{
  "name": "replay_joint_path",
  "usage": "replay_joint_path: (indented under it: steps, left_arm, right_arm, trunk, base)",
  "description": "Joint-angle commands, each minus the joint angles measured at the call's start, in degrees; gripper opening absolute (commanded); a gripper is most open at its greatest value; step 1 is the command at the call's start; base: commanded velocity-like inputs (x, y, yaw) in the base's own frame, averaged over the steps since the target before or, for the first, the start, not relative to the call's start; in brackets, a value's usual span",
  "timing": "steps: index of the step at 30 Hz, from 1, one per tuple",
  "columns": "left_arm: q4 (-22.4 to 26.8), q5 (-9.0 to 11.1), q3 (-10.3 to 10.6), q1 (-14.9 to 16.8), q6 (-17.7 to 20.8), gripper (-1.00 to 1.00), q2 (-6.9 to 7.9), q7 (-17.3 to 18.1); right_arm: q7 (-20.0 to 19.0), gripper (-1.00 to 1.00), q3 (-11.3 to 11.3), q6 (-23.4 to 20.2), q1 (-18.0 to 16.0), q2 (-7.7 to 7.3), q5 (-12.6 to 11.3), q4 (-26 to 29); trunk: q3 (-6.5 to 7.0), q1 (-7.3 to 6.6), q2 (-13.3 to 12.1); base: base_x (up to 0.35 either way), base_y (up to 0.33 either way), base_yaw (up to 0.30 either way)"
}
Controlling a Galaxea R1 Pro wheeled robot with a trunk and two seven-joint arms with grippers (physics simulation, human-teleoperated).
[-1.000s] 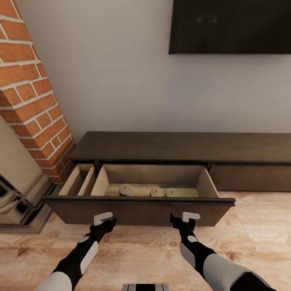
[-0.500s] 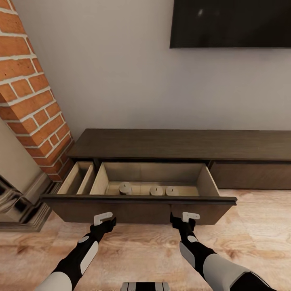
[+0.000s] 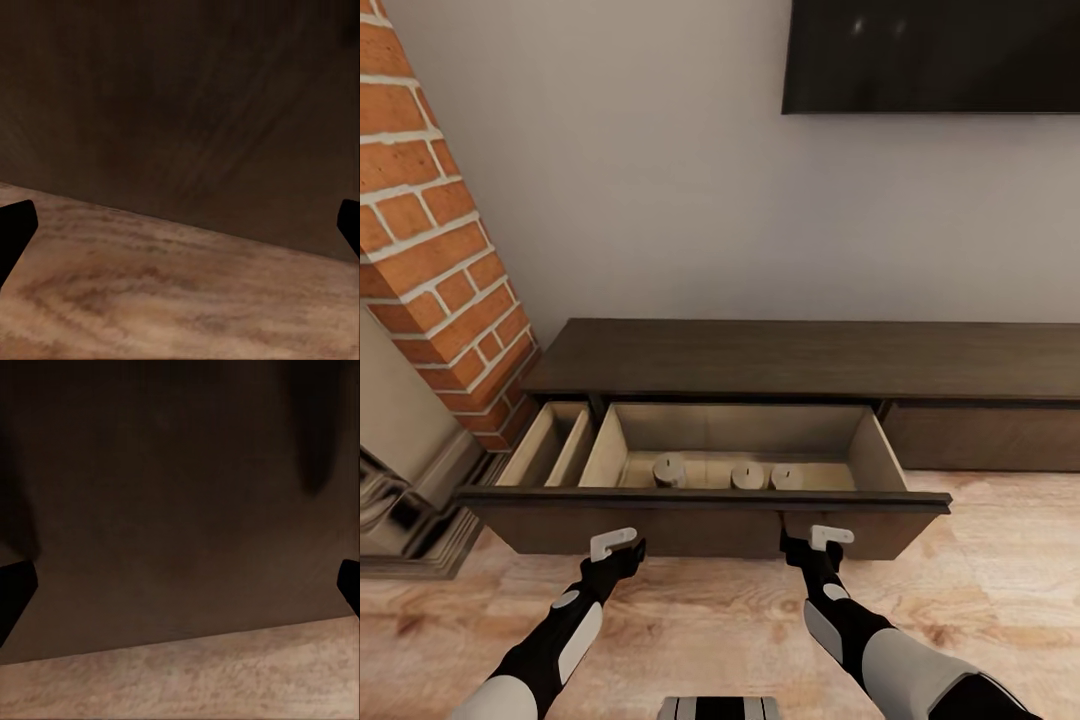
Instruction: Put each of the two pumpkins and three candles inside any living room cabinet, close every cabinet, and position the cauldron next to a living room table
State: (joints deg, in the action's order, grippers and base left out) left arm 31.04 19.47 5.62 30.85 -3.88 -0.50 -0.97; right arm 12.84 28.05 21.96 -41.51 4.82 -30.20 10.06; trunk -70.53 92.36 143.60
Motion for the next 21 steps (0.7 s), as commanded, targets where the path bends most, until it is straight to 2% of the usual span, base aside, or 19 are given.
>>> replay_joint_path:
  steps: [1, 7, 21]
  left_arm:
    - [-0.10, -0.02, 0.02, 0.00, -0.13, 1.00, -0.01, 0.00]
    - [-0.26, 0.05, 0.05, 0.00, -1.95, 1.00, -0.03, 0.08]
    - [-0.27, 0.13, 0.09, 0.00, -2.10, 1.00, -0.03, 0.09]
  right_arm:
    - [-0.01, 1.00, -0.28, 0.10, -0.07, 0.01, 0.14, 0.05]
    - [-0.01, 1.00, -0.28, 0.10, -0.07, 0.01, 0.14, 0.05]
    - [-0.01, 1.00, -0.28, 0.10, -0.07, 0.01, 0.14, 0.05]
  trunk:
    - [0.01, 0.00, 0.00]
    - [0.01, 0.00, 0.00]
    - [0.01, 0.00, 0.00]
  base:
    - [0.247, 0.000, 0.000]
    - [0.097, 0.000, 0.000]
    - [0.223, 0.000, 0.000]
